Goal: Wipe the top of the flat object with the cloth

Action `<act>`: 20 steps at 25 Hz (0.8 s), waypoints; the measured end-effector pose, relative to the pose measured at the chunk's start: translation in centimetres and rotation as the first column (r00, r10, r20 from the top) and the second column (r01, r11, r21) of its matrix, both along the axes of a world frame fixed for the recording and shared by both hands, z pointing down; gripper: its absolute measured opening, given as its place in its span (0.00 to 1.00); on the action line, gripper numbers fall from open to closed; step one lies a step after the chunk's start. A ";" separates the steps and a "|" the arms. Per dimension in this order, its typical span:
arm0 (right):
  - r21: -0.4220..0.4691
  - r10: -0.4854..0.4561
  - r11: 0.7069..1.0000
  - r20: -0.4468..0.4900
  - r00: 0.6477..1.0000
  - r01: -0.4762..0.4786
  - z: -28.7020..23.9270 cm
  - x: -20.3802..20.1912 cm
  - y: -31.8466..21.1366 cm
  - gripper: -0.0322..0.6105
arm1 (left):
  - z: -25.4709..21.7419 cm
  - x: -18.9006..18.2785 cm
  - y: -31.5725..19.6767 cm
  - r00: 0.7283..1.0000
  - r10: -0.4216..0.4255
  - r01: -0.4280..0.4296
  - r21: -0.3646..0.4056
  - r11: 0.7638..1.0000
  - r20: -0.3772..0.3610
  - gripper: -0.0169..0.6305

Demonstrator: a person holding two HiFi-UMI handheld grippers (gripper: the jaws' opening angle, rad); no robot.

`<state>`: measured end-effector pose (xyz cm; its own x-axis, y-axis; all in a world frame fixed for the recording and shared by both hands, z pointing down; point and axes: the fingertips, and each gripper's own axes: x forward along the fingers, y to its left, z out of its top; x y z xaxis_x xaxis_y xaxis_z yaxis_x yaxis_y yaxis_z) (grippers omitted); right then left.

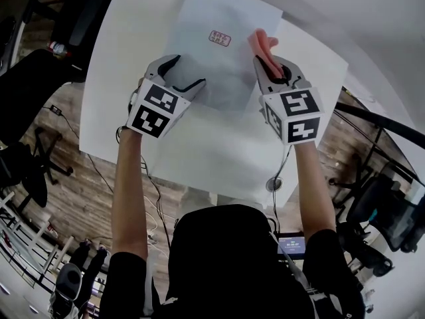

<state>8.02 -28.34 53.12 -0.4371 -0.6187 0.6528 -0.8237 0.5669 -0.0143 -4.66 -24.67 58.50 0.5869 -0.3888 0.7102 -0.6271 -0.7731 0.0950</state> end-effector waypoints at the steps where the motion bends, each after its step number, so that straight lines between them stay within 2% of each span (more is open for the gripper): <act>1: 0.004 -0.009 1.000 -0.023 1.000 0.009 0.1 0.1 -0.3 0.12 | 0.0 0.0 0.0 1.000 0.000 0.000 -0.001 1.000 0.000 0.54; 5: -0.007 -0.029 1.000 -0.097 0.995 0.029 0.9 0.3 -0.9 0.12 | -0.2 0.0 0.0 1.000 -0.001 0.001 -0.009 1.000 -0.008 0.54; 12: -0.115 -0.063 0.992 -0.183 0.981 0.042 3.8 0.0 0.2 0.12 | 0.0 0.0 0.0 1.000 0.001 -0.001 0.009 1.000 0.003 0.54; 20: -0.137 -0.054 0.990 -0.188 0.981 0.028 4.5 0.2 0.5 0.12 | -0.1 0.0 0.0 1.000 -0.001 0.001 0.000 1.000 -0.004 0.53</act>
